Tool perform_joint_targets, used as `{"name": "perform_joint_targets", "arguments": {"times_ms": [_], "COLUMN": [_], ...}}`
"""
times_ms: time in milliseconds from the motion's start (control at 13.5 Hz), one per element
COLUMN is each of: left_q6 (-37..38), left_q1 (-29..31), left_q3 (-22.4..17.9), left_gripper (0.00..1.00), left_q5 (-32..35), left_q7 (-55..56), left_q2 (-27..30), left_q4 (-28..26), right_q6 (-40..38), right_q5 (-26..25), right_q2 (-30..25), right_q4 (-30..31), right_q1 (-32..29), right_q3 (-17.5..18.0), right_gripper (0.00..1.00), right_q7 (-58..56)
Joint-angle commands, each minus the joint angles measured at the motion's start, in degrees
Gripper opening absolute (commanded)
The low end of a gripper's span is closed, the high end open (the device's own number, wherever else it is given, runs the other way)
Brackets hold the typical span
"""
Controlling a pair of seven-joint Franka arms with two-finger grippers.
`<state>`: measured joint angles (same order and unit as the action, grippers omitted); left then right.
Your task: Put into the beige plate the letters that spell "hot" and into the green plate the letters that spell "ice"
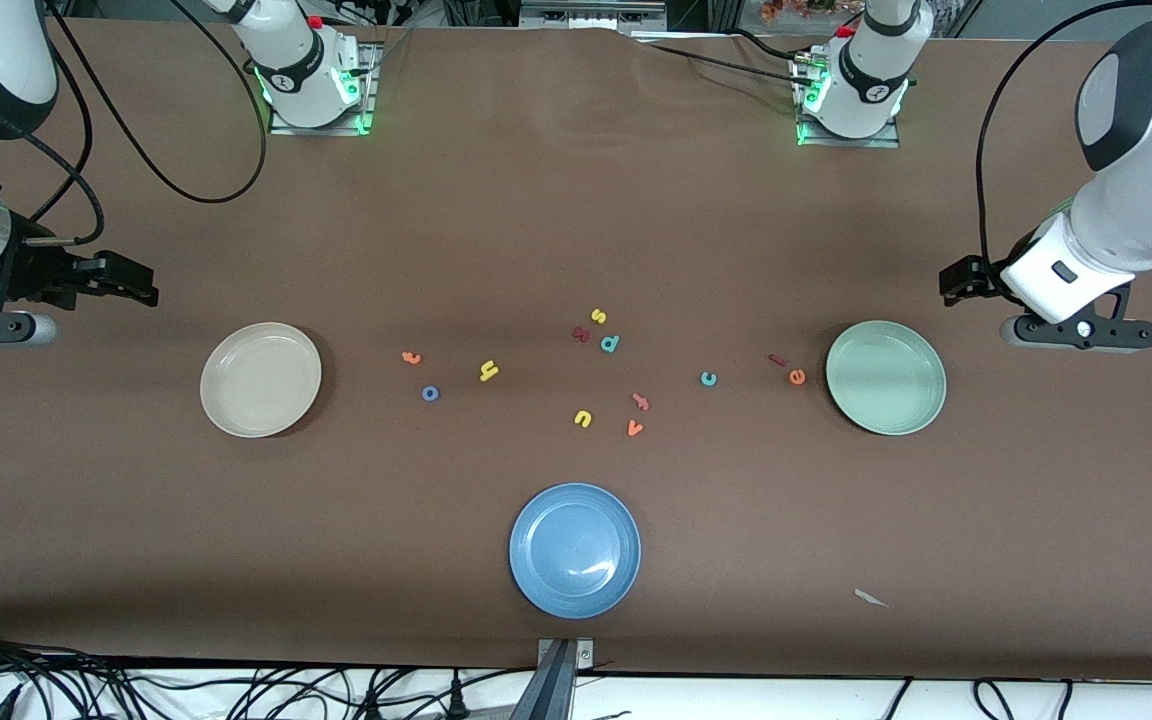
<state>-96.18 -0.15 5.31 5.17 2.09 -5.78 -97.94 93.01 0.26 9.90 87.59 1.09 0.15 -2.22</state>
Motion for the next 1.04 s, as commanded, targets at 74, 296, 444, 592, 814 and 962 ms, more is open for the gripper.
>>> {"name": "perform_joint_targets", "arguments": {"times_ms": [74, 296, 444, 592, 814, 962], "left_q6": [1.87, 3.54, 3.46, 3.37, 3.11, 2.84], "left_q1": [-0.12, -0.03, -0.03, 0.06, 1.72, 3.75], "left_q3": [0.14, 0.06, -0.03, -0.12, -0.21, -0.21], "left_gripper": [1.00, 1.00, 1.00, 1.00, 1.00, 1.00], "left_q5": [1.33, 1.25, 1.16, 1.16, -2.85, -6.39], "left_q7": [-1.03, -1.03, -1.03, -1.03, -1.20, -1.47], "left_q2": [0.59, 0.59, 0.33, 0.24, 0.15, 0.06], "left_q4": [0.47, 0.56, 0.56, 0.56, 0.56, 0.56], "right_q6": [-1.42, -1.42, -1.42, -1.51, -1.86, -1.86], "right_q5": [0.97, 0.97, 1.05, 1.06, 1.06, 1.06], "right_q2": [-0.14, -0.14, -0.14, -0.14, -0.23, -0.32], "right_q4": [-1.10, -1.10, -1.10, -1.02, -1.02, -1.02], "right_q1": [-0.03, -0.03, -0.03, -0.03, -0.03, -0.03], "right_q3": [-0.59, -0.50, -0.50, -0.59, -0.59, -0.59], "right_gripper": [1.00, 1.00, 1.00, 1.00, 1.00, 1.00], "right_q7": [-1.65, -1.65, -1.65, -1.65, -1.65, -1.65]}}
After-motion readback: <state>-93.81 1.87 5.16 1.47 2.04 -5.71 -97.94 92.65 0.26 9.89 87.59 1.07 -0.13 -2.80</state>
